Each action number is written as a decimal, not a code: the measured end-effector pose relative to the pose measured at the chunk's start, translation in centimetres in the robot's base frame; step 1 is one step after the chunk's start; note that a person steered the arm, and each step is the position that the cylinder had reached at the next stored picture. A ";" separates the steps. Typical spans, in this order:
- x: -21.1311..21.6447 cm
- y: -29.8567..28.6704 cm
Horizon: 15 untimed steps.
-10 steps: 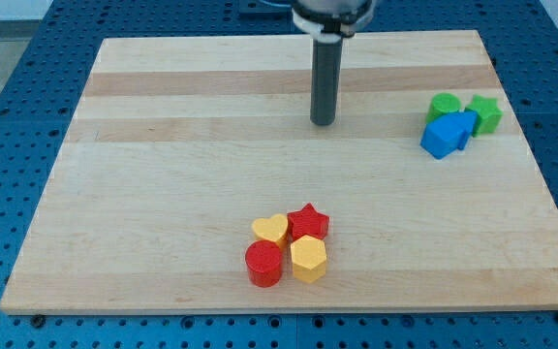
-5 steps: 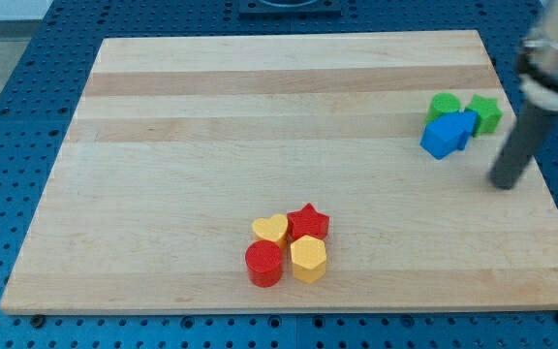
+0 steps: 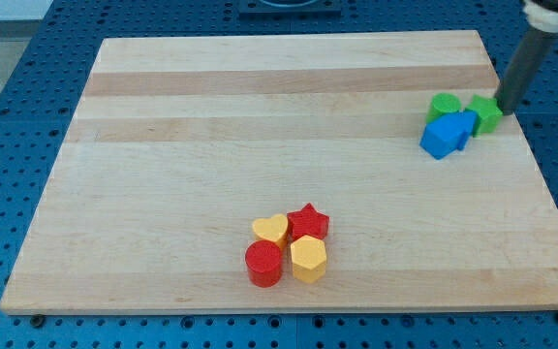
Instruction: Push the green star into the red star
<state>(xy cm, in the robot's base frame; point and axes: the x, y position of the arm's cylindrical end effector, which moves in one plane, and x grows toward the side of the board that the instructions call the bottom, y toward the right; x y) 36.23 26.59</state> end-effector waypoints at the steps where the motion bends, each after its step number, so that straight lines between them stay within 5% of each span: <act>1: 0.3 -2.2; 7: 9.3 -14.3; 12: 17.6 -18.5; 14: 19.4 -16.1; 15: 18.8 -8.5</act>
<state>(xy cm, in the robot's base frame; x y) 55.03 18.12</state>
